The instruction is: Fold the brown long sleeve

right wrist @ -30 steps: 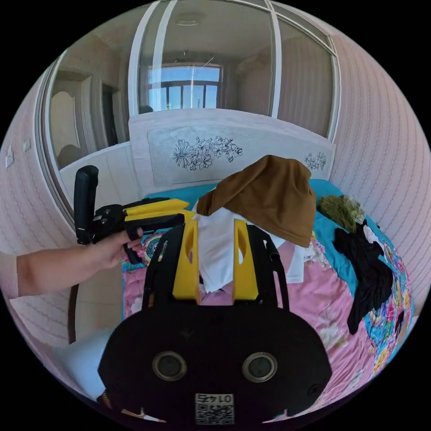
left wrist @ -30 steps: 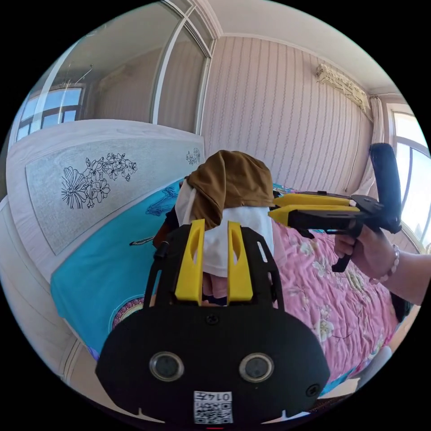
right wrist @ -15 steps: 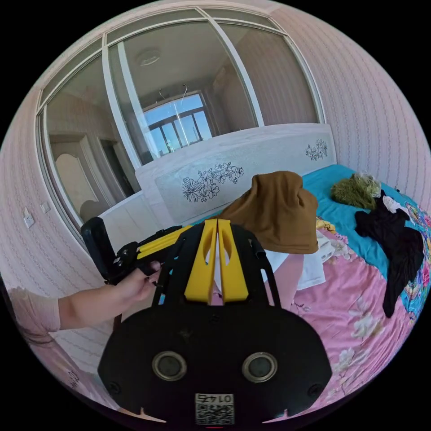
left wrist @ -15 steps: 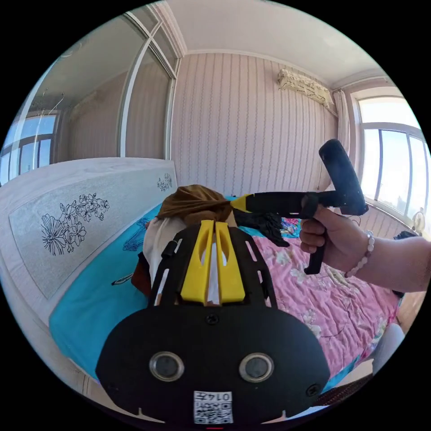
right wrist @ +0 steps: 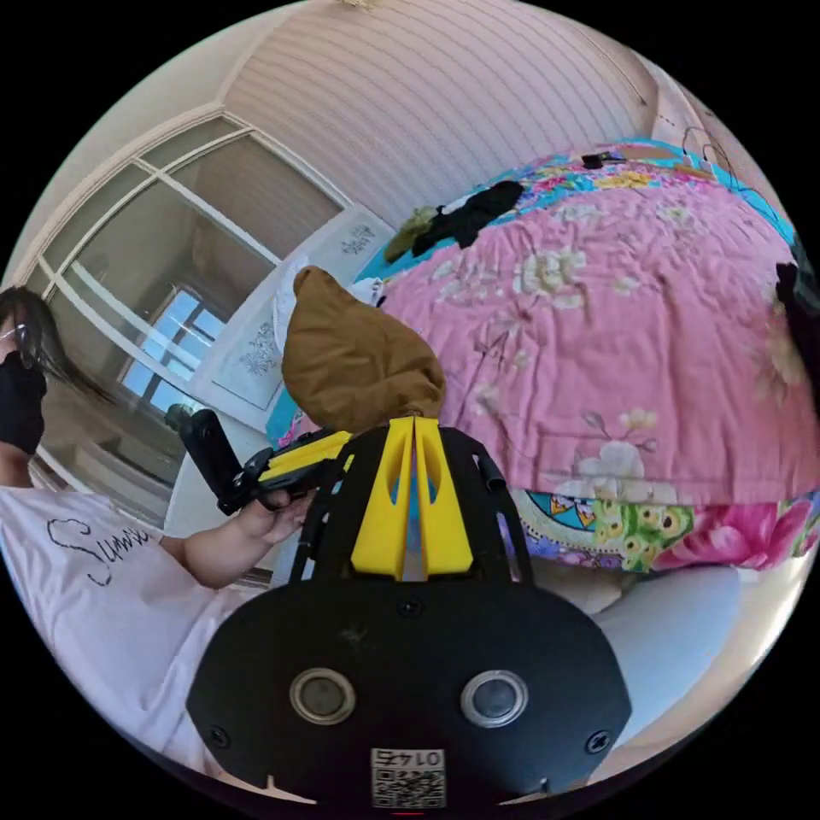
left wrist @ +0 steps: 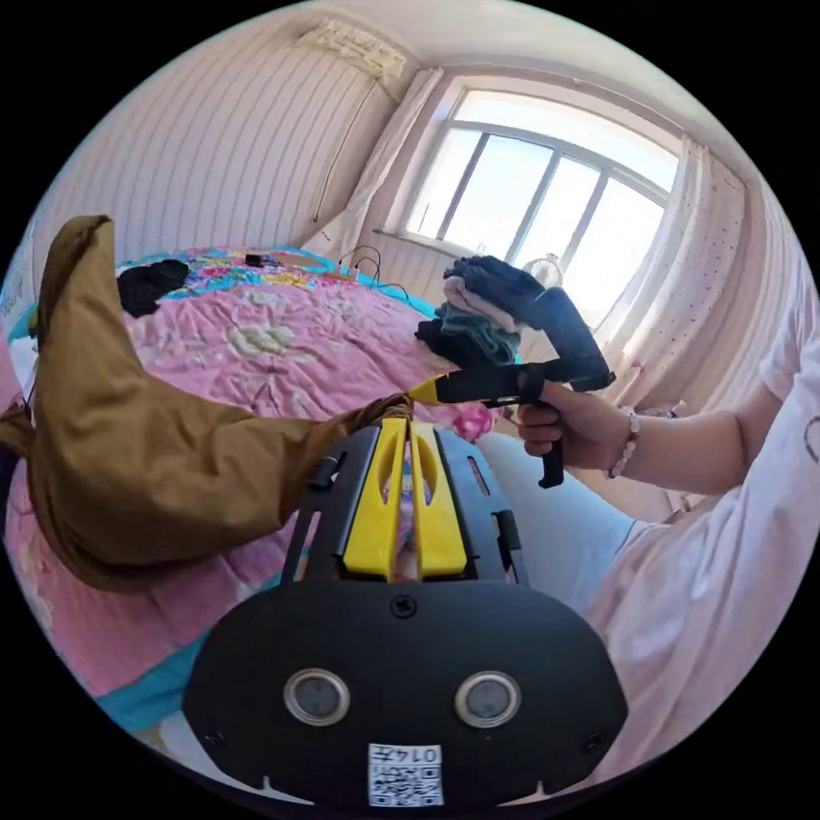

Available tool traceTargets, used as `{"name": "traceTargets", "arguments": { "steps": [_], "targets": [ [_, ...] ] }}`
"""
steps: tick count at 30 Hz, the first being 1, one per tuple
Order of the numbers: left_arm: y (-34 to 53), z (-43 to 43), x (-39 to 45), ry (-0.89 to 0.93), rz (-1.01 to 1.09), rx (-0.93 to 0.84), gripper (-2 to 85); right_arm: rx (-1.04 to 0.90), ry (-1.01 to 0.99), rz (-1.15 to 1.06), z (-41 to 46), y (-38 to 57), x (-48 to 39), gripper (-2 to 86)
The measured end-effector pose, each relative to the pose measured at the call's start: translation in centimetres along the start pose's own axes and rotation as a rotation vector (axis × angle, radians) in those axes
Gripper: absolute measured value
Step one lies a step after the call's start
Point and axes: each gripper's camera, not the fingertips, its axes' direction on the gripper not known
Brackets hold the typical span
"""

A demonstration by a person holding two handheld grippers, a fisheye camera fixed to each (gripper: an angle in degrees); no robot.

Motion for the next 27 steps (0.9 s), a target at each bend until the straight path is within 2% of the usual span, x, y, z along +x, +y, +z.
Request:
{"name": "traceTargets", "arguments": {
  "steps": [3, 8, 10, 14, 16, 17, 19, 21, 22, 24, 26, 27],
  "targets": [
    [2.2, 3.3, 0.3, 0.031, -0.08, -0.119, -1.0, -0.127, 0.015, 0.094, 0.4, 2.2, 3.3, -0.3],
    [2.1, -0.3, -0.8, -0.03, -0.119, -0.092, -0.9, -0.064, 0.127, 0.062, -0.5, 1.5, 3.0, -0.1],
    [2.3, -2.6, -2.0, -0.099, -0.148, -0.067, -0.8, -0.035, 0.161, 0.038, -0.9, 0.9, 2.5, 0.0],
    [3.9, -6.8, -8.0, -0.428, -0.301, -0.05, 0.9, 0.038, 0.306, -0.131, -0.7, -0.2, -1.0, 0.7],
    [4.3, -7.8, -11.1, -0.489, -0.402, -0.049, 3.2, 0.062, 0.366, -0.179, -0.4, -0.7, -2.4, 1.4],
    [4.3, -8.2, -12.8, -0.493, -0.453, -0.022, 4.0, 0.075, 0.357, -0.183, -0.4, -1.0, -3.0, 2.1],
    [4.1, -8.0, -14.9, -0.49, -0.496, 0.016, 5.6, 0.072, 0.218, -0.192, -0.5, -1.5, -3.7, 3.2],
    [3.4, -6.0, -17.3, -0.443, -0.543, -0.013, 7.1, 0.005, 0.046, -0.289, 1.1, -1.9, -5.9, 5.6],
    [3.3, -5.4, -17.8, -0.43, -0.548, -0.026, 6.8, -0.024, 0.043, -0.327, 1.8, -1.9, -6.7, 6.4],
    [3.2, -3.1, -19.2, -0.412, -0.587, -0.087, 4.2, -0.054, 0.153, -0.456, 4.5, -1.6, -8.6, 8.6],
    [3.3, -2.5, -19.7, -0.391, -0.617, -0.093, 1.8, -0.076, 0.291, -0.463, 6.5, -1.9, -8.1, 8.9],
    [3.4, -2.8, -19.4, -0.388, -0.614, -0.077, 0.8, -0.16, 0.343, -0.46, 7.8, -2.2, -7.3, 7.9]
  ]
}}
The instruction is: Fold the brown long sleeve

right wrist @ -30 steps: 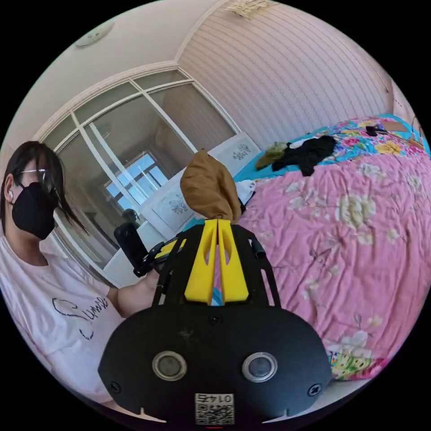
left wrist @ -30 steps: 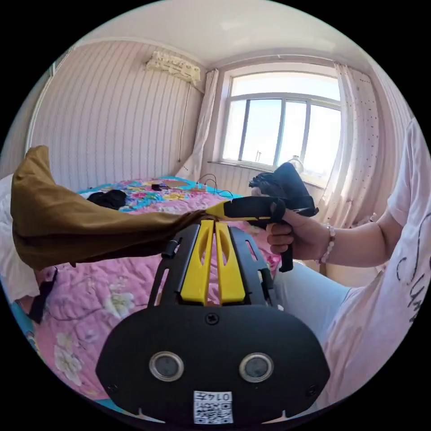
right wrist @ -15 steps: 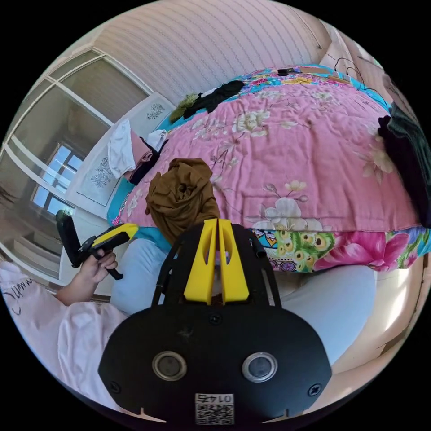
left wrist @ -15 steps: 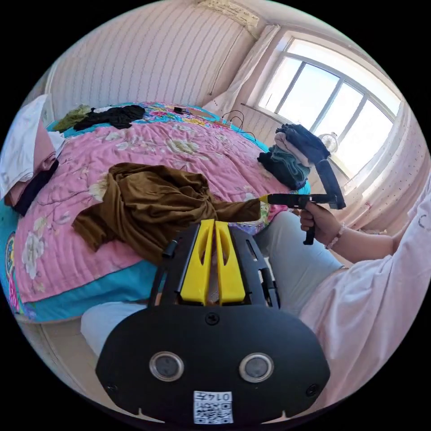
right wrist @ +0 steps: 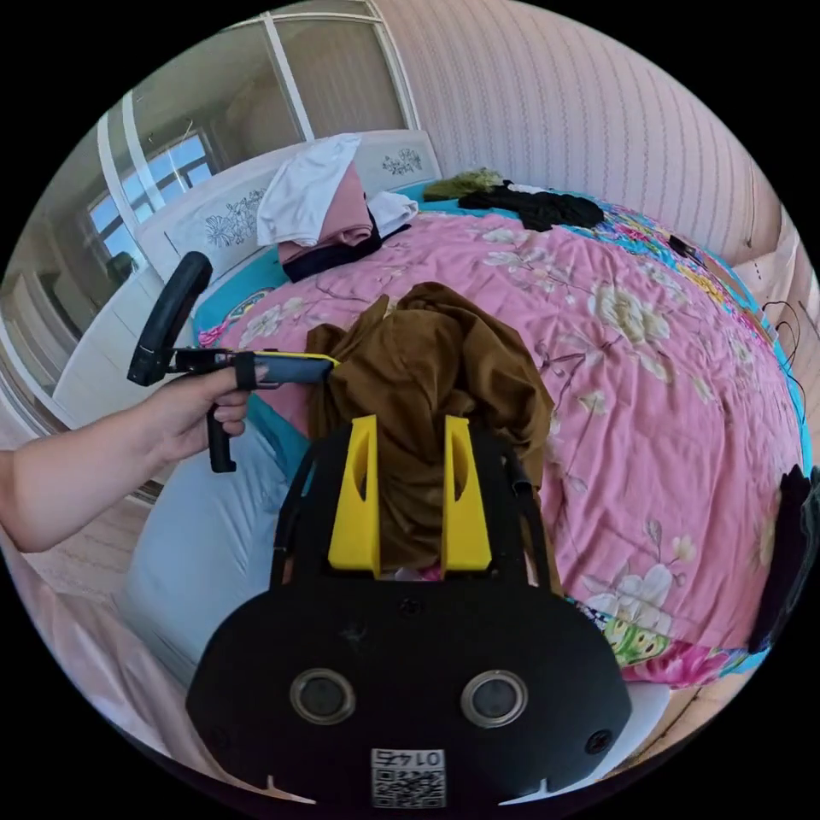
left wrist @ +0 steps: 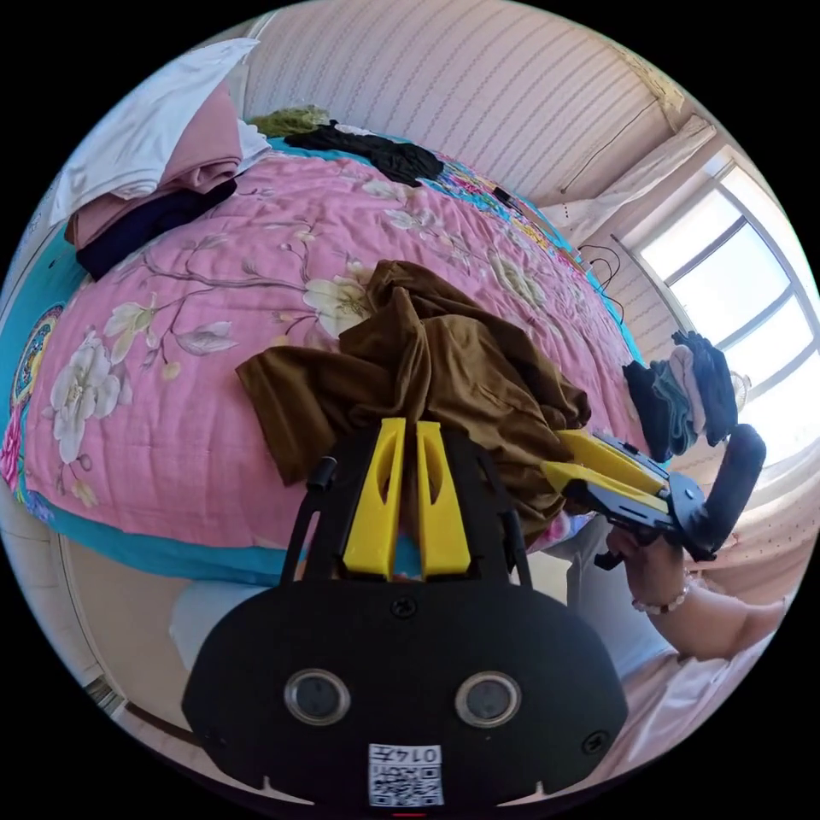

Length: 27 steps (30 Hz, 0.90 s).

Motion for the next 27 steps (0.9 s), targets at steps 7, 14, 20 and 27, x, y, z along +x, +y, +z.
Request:
{"name": "traceTargets", "arguments": {
  "steps": [7, 14, 20, 27],
  "targets": [
    [2.3, -6.3, -0.1, 0.04, 0.061, 0.165, -0.9, 0.046, -0.12, 0.047, -6.6, 0.0, 5.0, 0.9],
    [0.5, -18.6, 0.9, 0.156, 0.124, 0.608, -1.0, 0.494, -0.217, 0.084, -22.7, -4.5, 11.9, 0.6],
    [-0.4, -23.9, 8.2, 0.28, 0.428, 0.784, -1.0, 0.768, -0.215, 0.049, -34.3, -5.3, 14.4, 0.7],
    [5.4, -4.3, 17.7, 0.553, 0.556, 0.213, -1.0, 0.294, 0.097, 0.366, -30.5, 5.4, 22.6, 1.2]
  ]
}}
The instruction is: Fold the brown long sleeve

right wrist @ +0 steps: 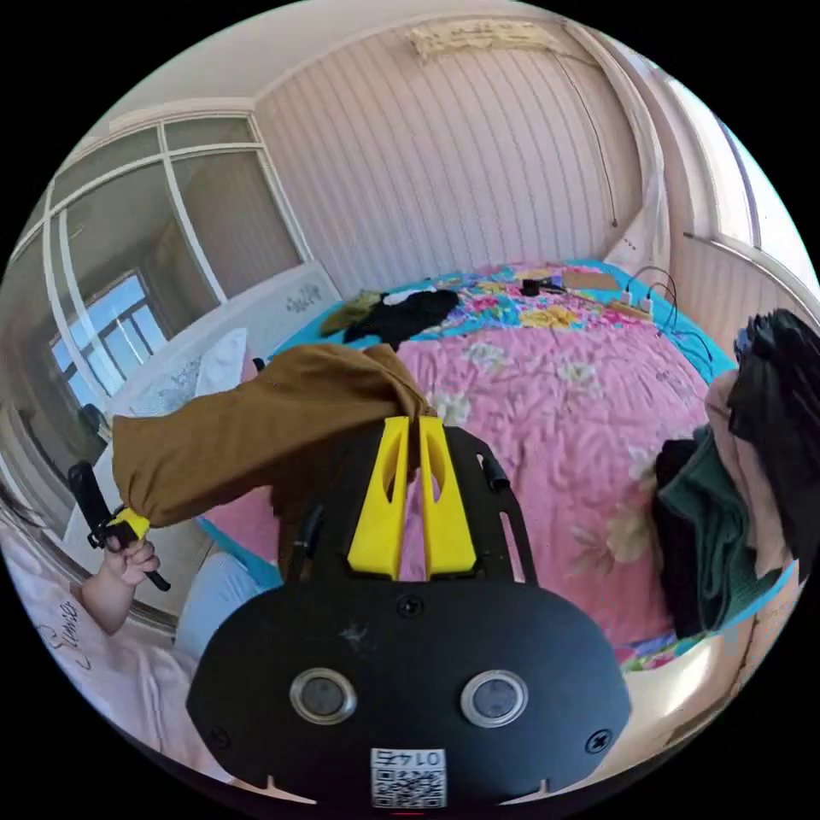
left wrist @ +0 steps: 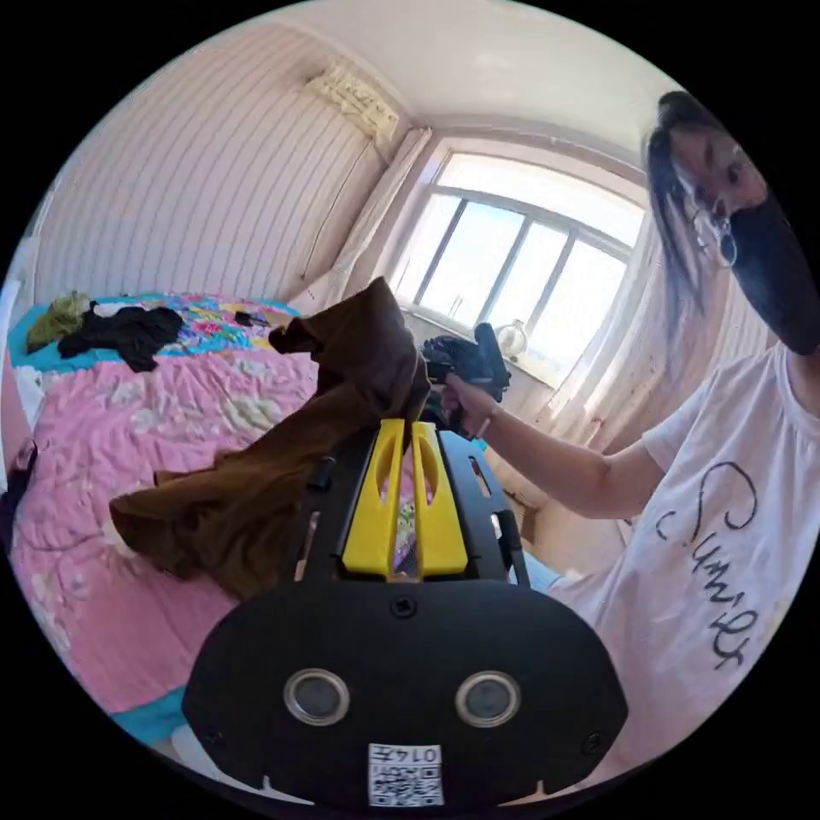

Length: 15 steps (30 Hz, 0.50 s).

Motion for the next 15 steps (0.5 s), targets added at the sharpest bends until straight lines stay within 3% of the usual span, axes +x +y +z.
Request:
{"name": "traceTargets", "arguments": {
  "steps": [3, 5, 12, 15],
  "targets": [
    [5.4, 9.3, -0.4, -0.044, -0.093, -0.277, -1.0, -0.174, 0.033, 0.148, 0.9, 6.0, 3.5, 1.8],
    [7.5, 12.0, -0.7, -0.028, -0.173, -0.346, -1.0, -0.216, -0.01, 0.169, 0.5, 8.3, 3.6, 3.3],
    [8.6, 16.4, 2.7, -0.063, -0.08, -0.423, -1.0, -0.298, -0.352, 0.245, 0.8, 11.5, 0.1, 12.6],
    [8.8, 17.9, 4.3, -0.084, -0.002, -0.438, -1.0, -0.459, -0.341, 0.146, 2.8, 11.5, -2.0, 14.1]
  ]
}}
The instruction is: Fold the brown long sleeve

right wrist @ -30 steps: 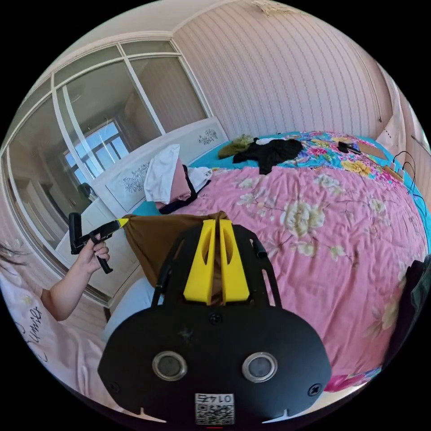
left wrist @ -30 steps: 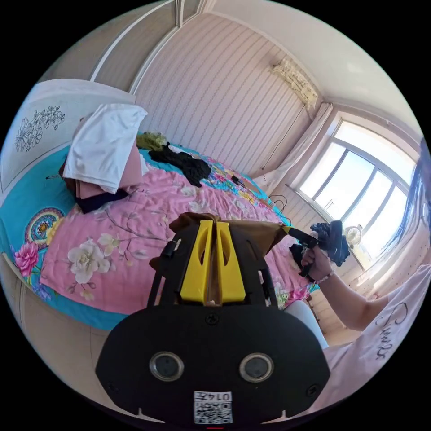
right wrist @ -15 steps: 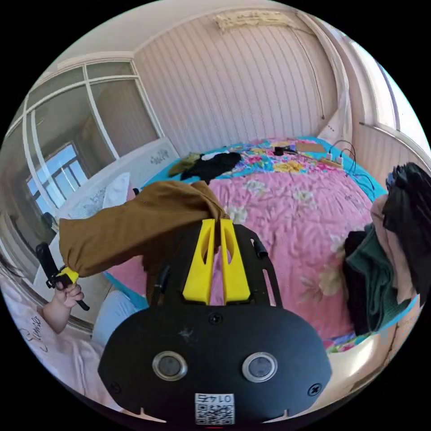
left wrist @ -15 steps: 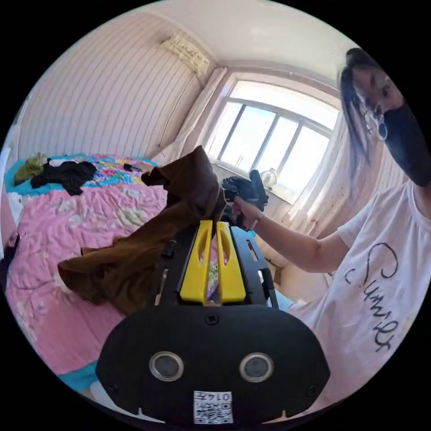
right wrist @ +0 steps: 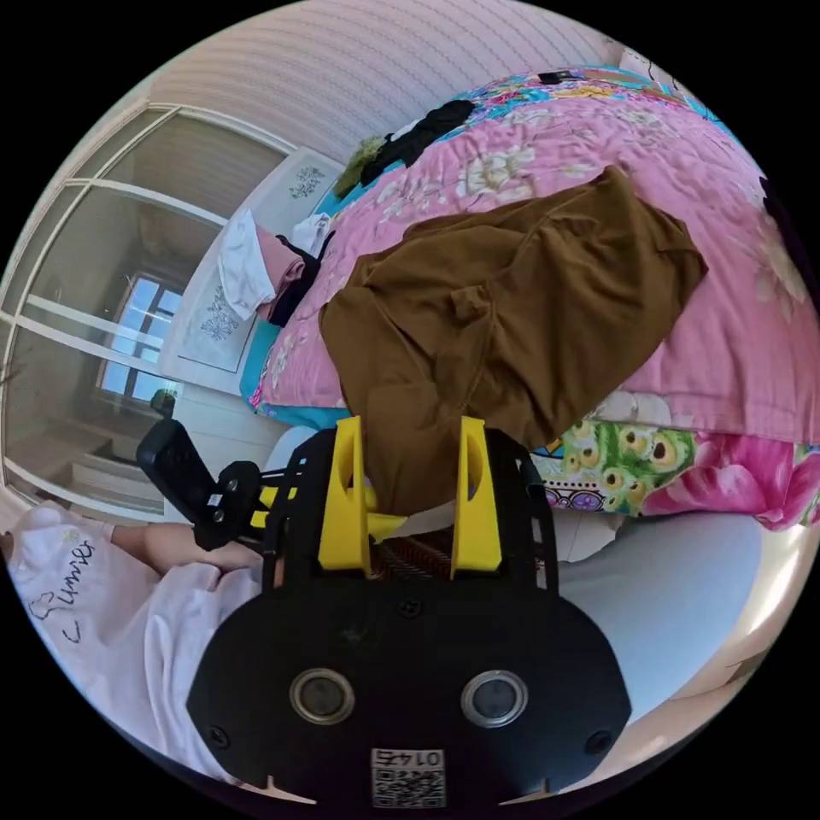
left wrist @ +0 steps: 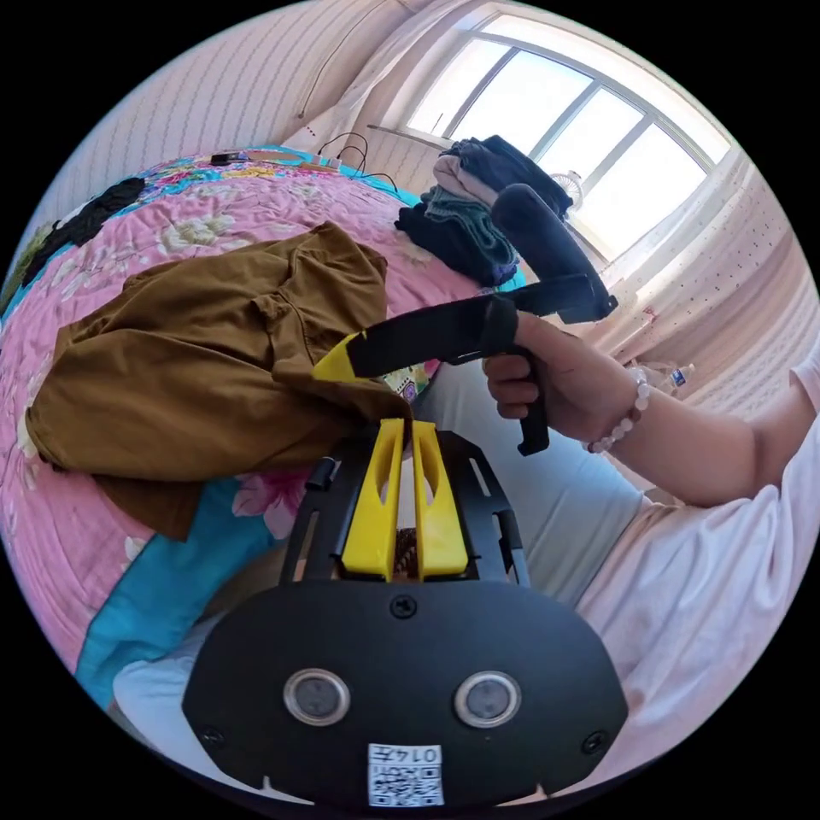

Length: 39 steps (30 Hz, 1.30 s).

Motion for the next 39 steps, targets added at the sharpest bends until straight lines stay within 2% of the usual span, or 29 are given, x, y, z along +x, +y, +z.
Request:
{"name": "traceTargets", "arguments": {
  "steps": [3, 4, 5, 11, 15, 19, 24, 28, 30, 32, 34, 37, 39],
  "targets": [
    [-0.3, 1.2, 1.6, -0.015, 0.066, -0.03, -1.0, -0.175, 0.08, 0.005, 0.9, -0.1, 0.1, 9.0],
    [-0.3, 1.3, 1.8, -0.005, 0.073, -0.036, -1.0, -0.18, 0.098, 0.02, 0.5, 0.0, 0.3, 7.4],
    [-0.3, 1.3, 2.3, 0.019, 0.083, -0.035, -1.0, -0.134, 0.117, 0.04, -0.9, 0.6, 0.5, 4.3],
    [-2.0, -1.7, 4.0, 0.024, 0.237, 0.006, -0.9, 0.159, 0.034, 0.197, -10.5, 6.4, 3.2, 2.4],
    [-7.6, -3.9, 2.8, -0.097, 0.286, 0.076, -0.6, 0.283, 0.062, 0.311, -14.3, 11.2, 4.5, 2.0],
    [-13.0, -3.3, -0.5, -0.202, 0.208, 0.066, 1.7, 0.31, 0.035, 0.347, -15.4, 13.8, 4.4, 1.8],
    [-18.3, 2.2, -4.1, -0.324, 0.13, -0.155, 7.4, 0.336, 0.051, 0.338, -16.4, 15.6, 2.8, 1.7],
    [-20.5, 6.1, -4.1, -0.339, 0.129, -0.213, 9.2, 0.352, 0.078, 0.326, -17.1, 16.4, 1.5, 1.6],
    [-21.7, 9.0, -4.0, -0.337, 0.099, -0.343, 6.1, 0.362, 0.128, 0.317, -17.7, 16.8, 0.4, 1.6],
    [-22.1, 9.4, -3.2, -0.383, 0.129, -0.389, 1.7, 0.379, 0.18, 0.311, -18.7, 17.1, -0.6, 1.6],
    [-22.4, 7.6, -2.6, -0.377, 0.122, -0.331, 0.4, 0.414, 0.247, 0.297, -20.1, 17.6, -1.8, 1.6],
    [-21.9, 0.4, -1.9, -0.325, 0.051, -0.112, -0.5, 0.491, 0.331, 0.26, -22.7, 18.2, -4.0, 1.5],
    [-20.3, -7.3, -1.2, -0.316, 0.011, 0.082, -0.7, 0.546, 0.374, 0.222, -24.3, 18.2, -5.9, 1.5]
  ]
}}
